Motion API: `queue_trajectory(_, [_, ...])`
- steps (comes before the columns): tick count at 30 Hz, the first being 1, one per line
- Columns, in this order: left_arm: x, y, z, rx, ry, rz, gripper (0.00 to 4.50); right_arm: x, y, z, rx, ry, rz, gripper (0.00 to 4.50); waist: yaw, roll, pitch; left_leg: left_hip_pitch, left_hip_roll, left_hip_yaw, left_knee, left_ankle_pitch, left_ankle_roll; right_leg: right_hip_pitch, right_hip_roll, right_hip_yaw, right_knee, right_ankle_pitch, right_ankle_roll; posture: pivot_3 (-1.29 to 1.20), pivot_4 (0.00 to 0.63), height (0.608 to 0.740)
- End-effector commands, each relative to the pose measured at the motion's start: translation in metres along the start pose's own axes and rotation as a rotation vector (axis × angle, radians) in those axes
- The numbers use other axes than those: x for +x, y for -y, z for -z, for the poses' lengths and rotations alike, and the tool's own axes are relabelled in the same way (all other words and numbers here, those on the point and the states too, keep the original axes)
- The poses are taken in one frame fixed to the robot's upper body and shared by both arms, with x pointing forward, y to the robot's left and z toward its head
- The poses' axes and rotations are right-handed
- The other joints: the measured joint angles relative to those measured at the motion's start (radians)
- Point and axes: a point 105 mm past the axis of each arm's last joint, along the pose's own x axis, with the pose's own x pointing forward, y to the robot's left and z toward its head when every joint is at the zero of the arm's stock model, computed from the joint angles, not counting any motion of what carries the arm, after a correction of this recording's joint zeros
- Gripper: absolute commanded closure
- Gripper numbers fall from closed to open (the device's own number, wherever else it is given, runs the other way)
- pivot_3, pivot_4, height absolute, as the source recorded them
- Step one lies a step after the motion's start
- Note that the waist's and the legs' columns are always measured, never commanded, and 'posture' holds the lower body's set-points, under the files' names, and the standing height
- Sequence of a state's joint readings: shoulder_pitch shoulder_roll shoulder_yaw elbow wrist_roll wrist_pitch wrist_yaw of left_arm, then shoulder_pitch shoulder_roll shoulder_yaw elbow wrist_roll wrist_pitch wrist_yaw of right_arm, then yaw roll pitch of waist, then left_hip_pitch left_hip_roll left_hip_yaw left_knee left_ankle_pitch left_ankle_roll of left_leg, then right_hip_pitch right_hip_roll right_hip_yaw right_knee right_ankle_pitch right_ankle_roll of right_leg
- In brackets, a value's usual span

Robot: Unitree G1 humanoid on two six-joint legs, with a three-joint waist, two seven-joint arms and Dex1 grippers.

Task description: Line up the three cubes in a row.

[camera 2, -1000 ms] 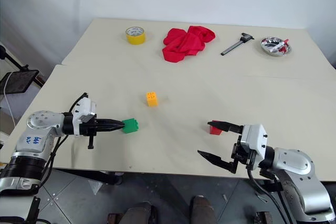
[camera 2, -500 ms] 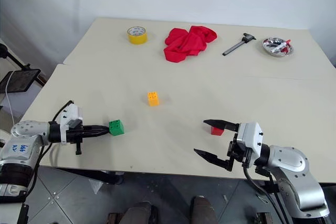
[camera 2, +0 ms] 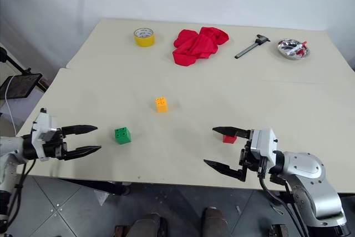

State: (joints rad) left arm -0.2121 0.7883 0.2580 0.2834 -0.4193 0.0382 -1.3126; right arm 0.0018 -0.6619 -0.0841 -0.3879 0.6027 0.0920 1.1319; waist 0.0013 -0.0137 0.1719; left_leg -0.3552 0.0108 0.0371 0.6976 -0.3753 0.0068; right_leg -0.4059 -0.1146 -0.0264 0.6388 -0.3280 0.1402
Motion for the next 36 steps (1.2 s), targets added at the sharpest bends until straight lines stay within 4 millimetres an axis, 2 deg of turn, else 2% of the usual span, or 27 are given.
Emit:
queue_trajectory(1, [0.018, -0.003, -0.002, 0.048, 0.013, 0.011, 0.02, 0.009, -0.008, -0.008, -0.018, 0.042, -0.061, 0.0, 0.0, -0.001, 0.0, 0.0, 0.0, 0.0, 0.0, 0.0, 0.0, 0.0, 0.0, -0.001, 0.0, 0.0, 0.0, 0.0, 0.15, 0.74])
queue_trajectory(7, [0.033, -0.005, 0.012, 0.022, 0.001, 0.015, 0.02, 0.009, -0.005, -0.008, -0.022, 0.038, -0.043, 0.0, -0.007, 0.0, 0.0, -0.001, 0.001, 0.002, 0.0, 0.0, 0.0, 0.0, -0.001, -0.015, 0.003, 0.002, -0.001, 0.0, 0.15, 0.74])
queue_trajectory(11, [0.034, -0.007, 0.009, 0.01, 0.028, 0.012, 0.82, 0.008, -0.003, -0.008, -0.025, 0.029, -0.021, 0.0, -0.004, 0.0, 0.0, -0.001, 0.002, 0.002, 0.0, 0.0, 0.0, 0.0, -0.002, -0.022, 0.003, 0.003, -0.002, 0.0, 0.15, 0.74])
queue_trajectory(18, [0.044, -0.007, -0.005, 0.039, 0.064, 0.057, 2.98, 0.0, -0.003, -0.003, -0.022, 0.006, 0.032, 0.0, 0.0, 0.0, 0.0, -0.001, 0.002, 0.002, 0.001, 0.0, 0.0, 0.001, -0.003, -0.024, 0.002, 0.003, -0.002, 0.0, 0.15, 0.74])
queue_trajectory(20, [0.05, -0.007, -0.012, 0.056, 0.077, 0.082, 3.04, -0.004, -0.003, -0.001, -0.022, -0.004, 0.05, 0.0, 0.001, 0.0, 0.0, -0.001, 0.002, 0.001, 0.001, 0.0, 0.0, 0.002, -0.003, -0.024, 0.001, 0.003, -0.002, 0.0, 0.15, 0.74])
queue_trajectory(24, [0.078, 0.005, -0.057, 0.129, 0.134, 0.26, 3.04, -0.02, -0.003, -0.003, -0.025, -0.032, 0.111, 0.0, 0.013, 0.0, 0.001, -0.001, 0.002, 0.0, 0.001, 0.0, 0.0, 0.005, -0.002, -0.026, -0.003, 0.004, -0.001, 0.0, 0.15, 0.74])
queue_trajectory(27, [0.118, 0.017, -0.094, 0.216, 0.153, 0.439, 3.04, -0.036, 0.0, -0.004, -0.025, -0.057, 0.18, 0.0, 0.027, 0.001, 0.001, -0.001, 0.001, 0.0, 0.002, 0.0, 0.0, 0.008, -0.002, -0.026, -0.006, 0.006, 0.0, 0.0, 0.15, 0.74])
queue_trajectory(29, [0.159, 0.031, -0.101, 0.287, 0.094, 0.577, 3.04, -0.048, 0.004, -0.007, -0.045, -0.067, 0.235, 0.0, 0.037, 0.003, 0.001, -0.001, -0.002, 0.001, 0.003, 0.0, 0.001, 0.013, -0.001, -0.029, -0.011, 0.009, 0.003, 0.0, 0.15, 0.74])
queue_trajectory(30, [0.17, 0.035, -0.103, 0.311, 0.08, 0.611, 3.04, -0.051, 0.005, -0.007, -0.049, -0.071, 0.249, 0.0, 0.04, 0.003, 0.001, -0.001, -0.005, 0.002, 0.003, 0.001, 0.002, 0.014, 0.0, -0.031, -0.012, 0.011, 0.004, 0.0, 0.15, 0.74])
queue_trajectory(33, [0.214, 0.041, -0.1, 0.306, 0.023, 0.595, 3.04, -0.062, 0.006, -0.006, -0.049, -0.1, 0.29, 0.0, 0.033, 0.004, 0.001, 0.0, -0.007, 0.004, 0.002, -0.001, 0.006, 0.015, -0.002, -0.029, -0.018, 0.012, 0.005, 0.0, 0.15, 0.74])
queue_trajectory(36, [0.239, 0.047, -0.091, 0.305, -0.021, 0.584, 3.04, -0.066, 0.004, -0.006, -0.058, -0.114, 0.314, 0.0, 0.017, 0.004, 0.001, -0.001, -0.007, 0.008, 0.001, -0.001, 0.006, 0.013, -0.002, -0.029, -0.019, 0.012, 0.006, 0.0, 0.15, 0.74])
